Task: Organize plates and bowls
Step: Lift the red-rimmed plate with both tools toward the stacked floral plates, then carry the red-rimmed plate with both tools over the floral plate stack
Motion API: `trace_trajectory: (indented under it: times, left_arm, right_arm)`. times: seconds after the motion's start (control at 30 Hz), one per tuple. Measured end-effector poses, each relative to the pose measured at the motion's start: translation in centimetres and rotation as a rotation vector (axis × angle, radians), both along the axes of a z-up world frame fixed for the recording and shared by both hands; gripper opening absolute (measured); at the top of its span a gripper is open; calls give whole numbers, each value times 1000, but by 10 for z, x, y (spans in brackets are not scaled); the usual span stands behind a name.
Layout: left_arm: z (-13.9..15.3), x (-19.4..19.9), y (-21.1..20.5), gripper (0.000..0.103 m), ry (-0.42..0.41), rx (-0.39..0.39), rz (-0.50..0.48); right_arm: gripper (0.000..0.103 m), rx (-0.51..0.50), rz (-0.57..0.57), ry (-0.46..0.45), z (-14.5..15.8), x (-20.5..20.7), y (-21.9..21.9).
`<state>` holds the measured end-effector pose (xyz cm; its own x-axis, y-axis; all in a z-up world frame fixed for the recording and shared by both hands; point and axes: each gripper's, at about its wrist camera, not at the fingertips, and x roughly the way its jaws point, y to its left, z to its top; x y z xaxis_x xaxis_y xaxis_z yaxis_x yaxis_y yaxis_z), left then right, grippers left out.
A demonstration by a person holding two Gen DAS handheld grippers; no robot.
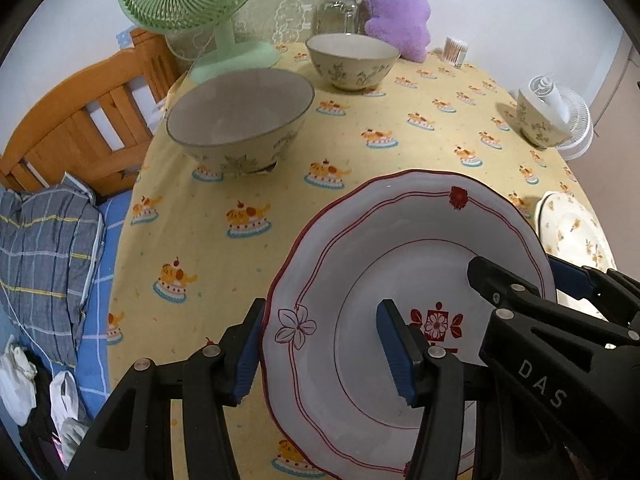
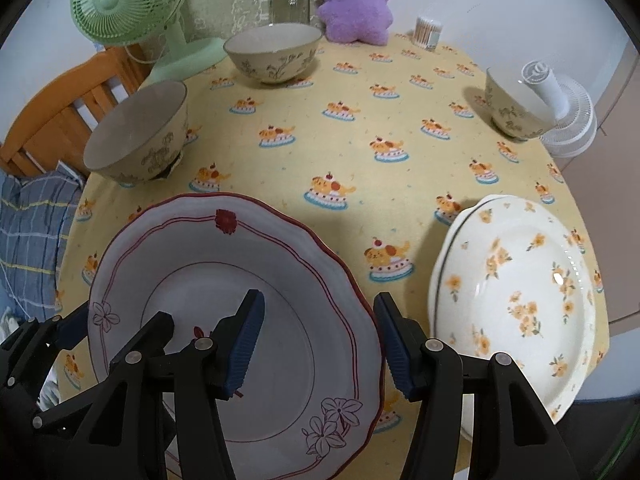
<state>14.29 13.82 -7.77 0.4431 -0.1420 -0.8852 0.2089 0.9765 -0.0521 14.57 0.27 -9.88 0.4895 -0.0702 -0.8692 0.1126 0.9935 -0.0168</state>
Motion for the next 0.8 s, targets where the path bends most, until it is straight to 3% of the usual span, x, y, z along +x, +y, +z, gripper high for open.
trace_trajectory:
  times: [0.47, 0.8]
  left_arm:
    - [35, -5, -16, 56, -55, -14, -38]
    - [47, -11, -53, 56, -82, -8, -47]
  right_arm:
    - [60, -15, -39, -62, 38, -14, -10]
    - [60, -1, -64, -92, 49, -23, -46]
